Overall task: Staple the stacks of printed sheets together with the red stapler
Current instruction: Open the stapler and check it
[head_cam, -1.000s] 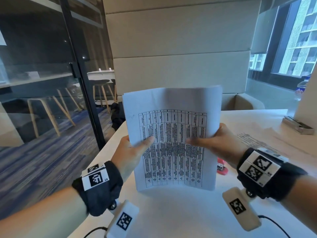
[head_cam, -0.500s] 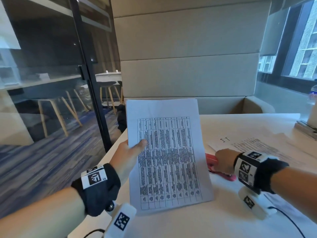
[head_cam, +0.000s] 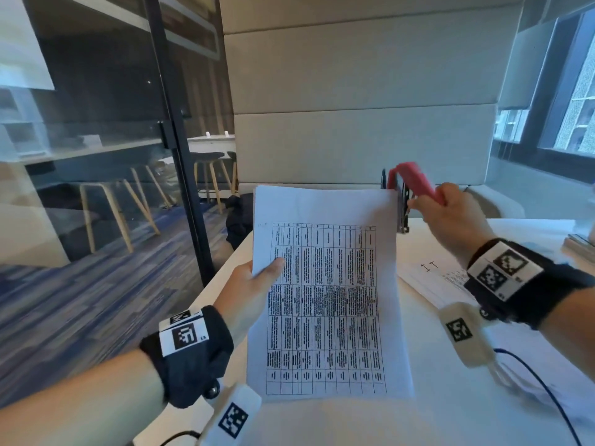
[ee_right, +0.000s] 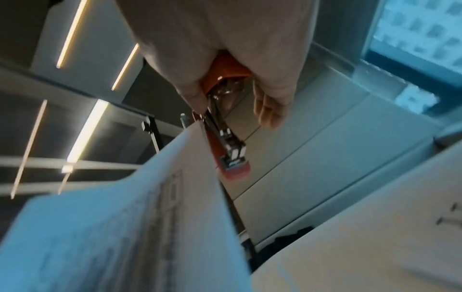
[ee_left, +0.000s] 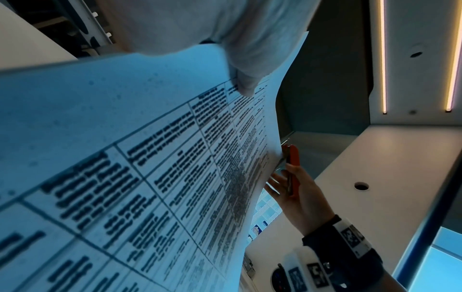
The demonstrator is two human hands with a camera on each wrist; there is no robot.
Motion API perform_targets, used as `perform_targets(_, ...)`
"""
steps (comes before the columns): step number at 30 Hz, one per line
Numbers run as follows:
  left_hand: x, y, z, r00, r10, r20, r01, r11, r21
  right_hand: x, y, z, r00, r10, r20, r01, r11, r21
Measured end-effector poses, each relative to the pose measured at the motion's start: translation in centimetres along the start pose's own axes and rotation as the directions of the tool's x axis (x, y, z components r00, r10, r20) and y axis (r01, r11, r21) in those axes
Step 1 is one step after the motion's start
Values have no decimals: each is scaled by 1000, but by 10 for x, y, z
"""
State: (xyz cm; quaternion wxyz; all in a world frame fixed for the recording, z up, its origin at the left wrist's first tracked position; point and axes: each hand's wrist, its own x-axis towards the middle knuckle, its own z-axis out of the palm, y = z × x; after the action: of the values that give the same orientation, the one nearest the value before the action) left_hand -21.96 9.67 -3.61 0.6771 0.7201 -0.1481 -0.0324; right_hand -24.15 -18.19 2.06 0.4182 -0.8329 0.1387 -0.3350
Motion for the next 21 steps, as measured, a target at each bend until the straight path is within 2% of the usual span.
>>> perform_targets(2,1,0,1,1000,4,5,-4,1000,4,-1,-11,0,998,44,-47,-30,964,264)
perform_targets(4,1,0,1,1000,-3,7,3,1000,2,-2,-21,-2,993,93,-75,-46,878,477)
perform_targets(8,1,-3,0,1000,-2,20,1,1000,11,0,-43,-9,992,91,-92,5,685,729)
perform_targets(10,0,-5,1,998,-21,51,19,999,35,3,-53,-12,989,98,-110,23,637,771)
perform_targets(13,-4,-2,9,995,-28,101,23,998,54,2,-69,-10,984,112,-142,33,660,751)
perform_targets(18,-12,5,27,973,-22,231,12,999,44,-20,-90,6,979,-45,-197,174,686,707)
perform_targets(21,-16,12,36,946,-34,322,33,999,9,-30,-94,17,978,-118,-171,205,694,691)
